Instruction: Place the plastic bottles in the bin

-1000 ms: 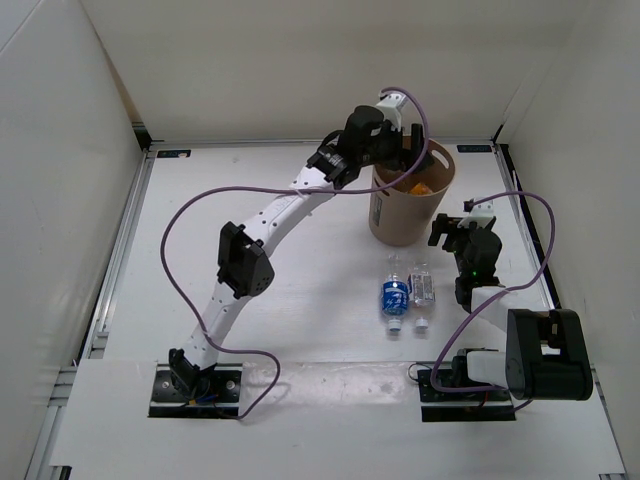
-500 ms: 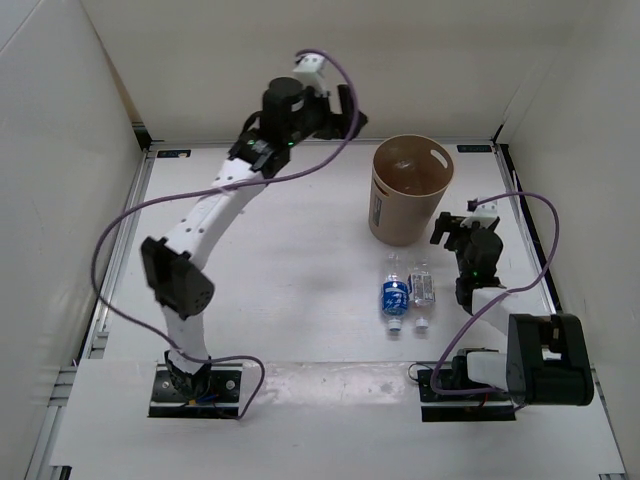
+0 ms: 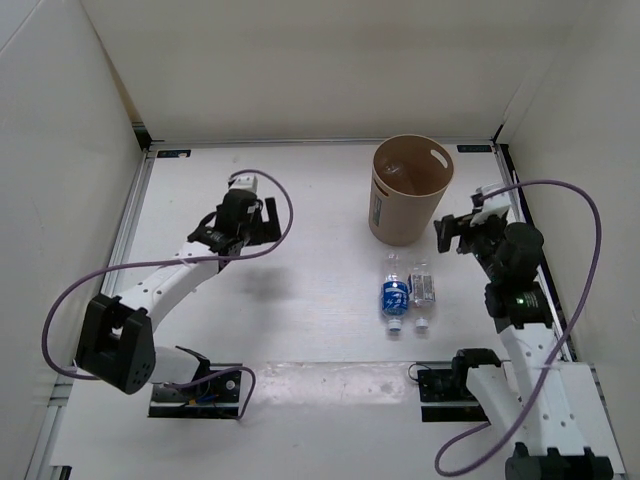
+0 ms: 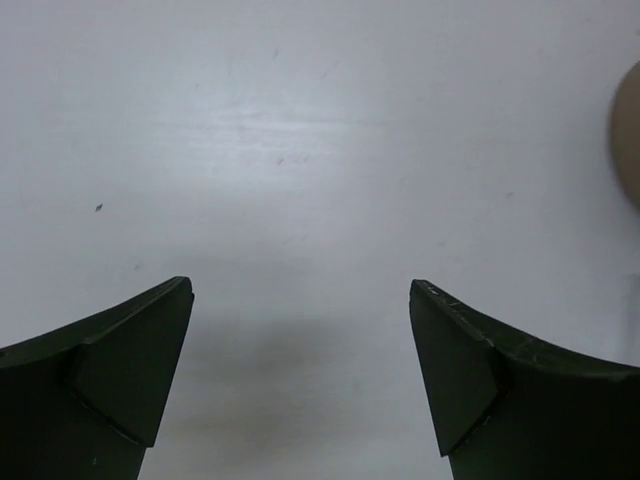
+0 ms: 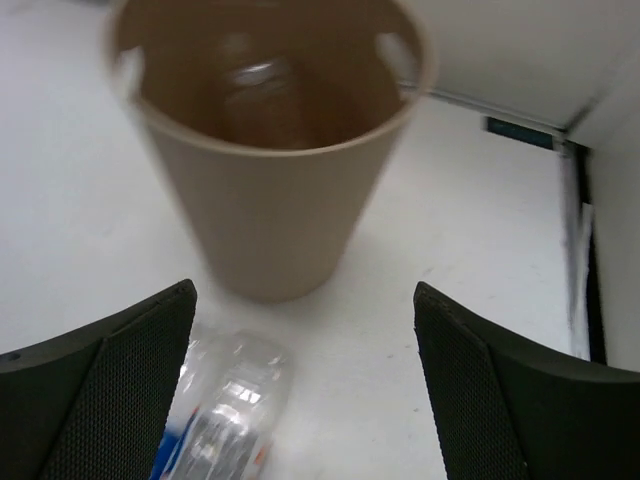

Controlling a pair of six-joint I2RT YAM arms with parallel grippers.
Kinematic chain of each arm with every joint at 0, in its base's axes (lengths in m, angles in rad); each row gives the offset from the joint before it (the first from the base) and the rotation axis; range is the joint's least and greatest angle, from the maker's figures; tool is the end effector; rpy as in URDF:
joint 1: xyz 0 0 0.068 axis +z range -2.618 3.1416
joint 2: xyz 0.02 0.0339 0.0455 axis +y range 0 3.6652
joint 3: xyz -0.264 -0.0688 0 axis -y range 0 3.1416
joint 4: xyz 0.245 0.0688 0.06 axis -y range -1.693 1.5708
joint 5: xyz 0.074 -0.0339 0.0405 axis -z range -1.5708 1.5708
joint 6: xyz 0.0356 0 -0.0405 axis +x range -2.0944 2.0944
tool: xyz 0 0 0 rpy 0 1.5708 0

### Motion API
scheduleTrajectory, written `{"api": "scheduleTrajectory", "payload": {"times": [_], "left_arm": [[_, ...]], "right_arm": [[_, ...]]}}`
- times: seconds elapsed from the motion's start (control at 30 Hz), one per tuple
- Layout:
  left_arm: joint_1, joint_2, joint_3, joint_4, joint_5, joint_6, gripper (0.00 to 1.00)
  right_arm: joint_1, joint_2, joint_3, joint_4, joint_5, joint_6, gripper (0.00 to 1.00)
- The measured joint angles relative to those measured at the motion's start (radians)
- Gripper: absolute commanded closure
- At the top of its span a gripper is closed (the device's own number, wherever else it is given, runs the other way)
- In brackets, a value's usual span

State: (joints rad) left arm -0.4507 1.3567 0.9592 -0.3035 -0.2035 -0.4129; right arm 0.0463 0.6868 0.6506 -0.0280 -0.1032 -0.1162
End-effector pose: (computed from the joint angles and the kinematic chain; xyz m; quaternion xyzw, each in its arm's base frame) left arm 0.2698 -0.1226 0.2617 -0.0257 0.9029 -0.0917 0.4192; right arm 0.1717 0.0116 0.3250 -0.0943 0.7232 0.0137 0.6840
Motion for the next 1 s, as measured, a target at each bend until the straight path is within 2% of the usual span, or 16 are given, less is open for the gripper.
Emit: {"api": "scheduleTrajectory", "payload": {"times": [0.1, 0.2, 0.3, 0.37, 0.43, 0.53, 0.77, 1.0], "left_arm": [[0.02, -0.014, -0.087, -0.012, 0.004, -0.002, 0.0], [0.026, -0.011, -0.112, -0.037, 0.006, 0.008, 0.0], [0.026, -0.01, -0.113, -0.05, 0.006, 0.029, 0.0], [0.026, -0.01, -0.113, -0.053, 0.009, 0.049, 0.0], [0.03, -0.011, -0.113, -0.056, 0.01, 0.068, 0.0], [0.039, -0.019, -0.113, -0.063, 0.011, 0.09, 0.0], [0.063, -0.096, -0.163, -0.071, 0.006, 0.103, 0.0], [0.066, -0.204, -0.223, -0.113, -0.02, 0.108, 0.0]], "right_arm": [[0.056, -0.039, 0.109, -0.261, -0.106, -0.076, 0.1], [0.125, -0.019, 0.198, -0.462, -0.117, -0.104, 0.1], [0.158, 0.127, 0.307, -0.654, -0.132, -0.115, 0.1], [0.114, 0.277, 0.388, -0.754, -0.187, -0.119, 0.1], [0.017, 0.403, 0.404, -0.789, -0.246, -0.104, 0.1], [-0.077, 0.464, 0.382, -0.842, -0.232, -0.071, 0.1], [0.017, 0.456, 0.352, -0.883, -0.233, -0.047, 0.1], [0.004, 0.597, 0.352, -0.884, -0.215, -0.021, 0.1]]}}
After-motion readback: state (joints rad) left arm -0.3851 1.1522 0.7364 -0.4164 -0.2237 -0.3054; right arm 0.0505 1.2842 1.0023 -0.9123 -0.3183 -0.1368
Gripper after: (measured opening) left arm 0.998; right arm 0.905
